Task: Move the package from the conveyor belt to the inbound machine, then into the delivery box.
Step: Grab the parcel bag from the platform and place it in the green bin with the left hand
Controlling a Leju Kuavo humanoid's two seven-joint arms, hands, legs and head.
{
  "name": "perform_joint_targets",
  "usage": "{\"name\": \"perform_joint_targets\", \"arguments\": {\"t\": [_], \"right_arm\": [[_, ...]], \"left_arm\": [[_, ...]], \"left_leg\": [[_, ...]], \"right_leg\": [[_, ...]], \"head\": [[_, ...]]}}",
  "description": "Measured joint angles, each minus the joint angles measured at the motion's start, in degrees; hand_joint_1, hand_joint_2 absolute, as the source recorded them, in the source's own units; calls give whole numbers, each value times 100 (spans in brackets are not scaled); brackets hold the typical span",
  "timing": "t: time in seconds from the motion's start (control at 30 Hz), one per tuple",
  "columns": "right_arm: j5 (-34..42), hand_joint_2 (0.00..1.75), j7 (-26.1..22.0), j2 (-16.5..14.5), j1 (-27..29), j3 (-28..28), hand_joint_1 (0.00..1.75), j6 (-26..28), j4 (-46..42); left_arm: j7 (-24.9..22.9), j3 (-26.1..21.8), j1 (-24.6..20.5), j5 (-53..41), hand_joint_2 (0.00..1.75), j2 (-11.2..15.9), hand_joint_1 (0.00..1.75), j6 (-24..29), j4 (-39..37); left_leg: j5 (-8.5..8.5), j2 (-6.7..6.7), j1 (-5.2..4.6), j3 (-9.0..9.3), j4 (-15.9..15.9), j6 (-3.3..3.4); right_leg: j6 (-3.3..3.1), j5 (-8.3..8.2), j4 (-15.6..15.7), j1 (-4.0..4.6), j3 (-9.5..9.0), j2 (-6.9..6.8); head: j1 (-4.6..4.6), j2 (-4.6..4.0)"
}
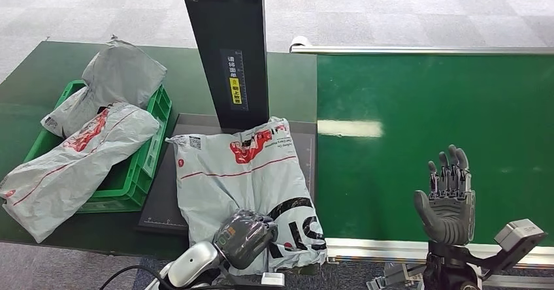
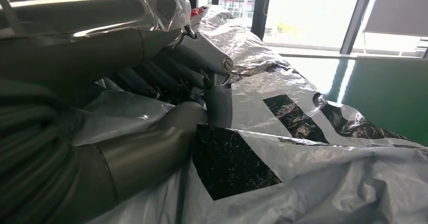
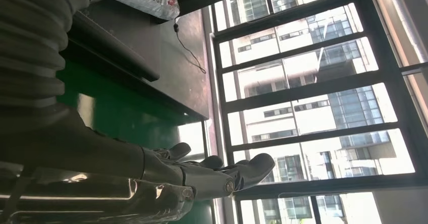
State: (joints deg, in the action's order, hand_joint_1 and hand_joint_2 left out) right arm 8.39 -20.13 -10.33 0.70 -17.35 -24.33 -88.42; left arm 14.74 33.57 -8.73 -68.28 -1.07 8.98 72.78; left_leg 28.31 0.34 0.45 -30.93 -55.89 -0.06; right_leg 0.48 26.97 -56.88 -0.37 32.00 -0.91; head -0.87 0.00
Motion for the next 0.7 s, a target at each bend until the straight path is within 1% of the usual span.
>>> {"name": "perform_joint_targets", "arguments": {"t": [0.27, 0.43, 0.57, 0.63, 0.7], "right_arm": [[3, 175, -3, -1, 1, -32, 0, 1, -16], [11, 175, -9, -21, 38, -76, 0, 19, -74], [25, 175, -36, -52, 100, -121, 0, 47, -135], [52, 175, -95, -46, 121, -129, 0, 86, -141], [106, 175, -152, -23, 127, -130, 0, 126, -141]], "left_arm": [[60, -3, 10, 153, 175, 16, 175, -8, 34], [431, -121, 84, 843, 175, 55, 175, 102, 435], [764, -458, 46, 1600, 175, 176, 175, 424, 1157], [903, -760, -64, 2002, 175, 304, 175, 564, 1586], [1010, -1145, -223, 2411, 175, 435, 175, 584, 2017]], "left_leg": [[0, 0, 0, 0, 0, 0], [0, 0, 0, -1, 0, 0], [0, 0, 2, -1, 0, -1], [-2, 0, 4, -1, 0, -3], [-5, 0, 5, -1, 1, -6]], "right_leg": [[0, 0, 0, 0, 0, 0], [0, 0, 0, 0, 1, 0], [0, 0, -1, 2, 1, 0], [-1, 0, -3, 3, 1, 0], [-1, 0, -7, 4, 1, 0]], "head": [[0, 0], [1, 0], [0, 0], [1, 0], [1, 0]]}}
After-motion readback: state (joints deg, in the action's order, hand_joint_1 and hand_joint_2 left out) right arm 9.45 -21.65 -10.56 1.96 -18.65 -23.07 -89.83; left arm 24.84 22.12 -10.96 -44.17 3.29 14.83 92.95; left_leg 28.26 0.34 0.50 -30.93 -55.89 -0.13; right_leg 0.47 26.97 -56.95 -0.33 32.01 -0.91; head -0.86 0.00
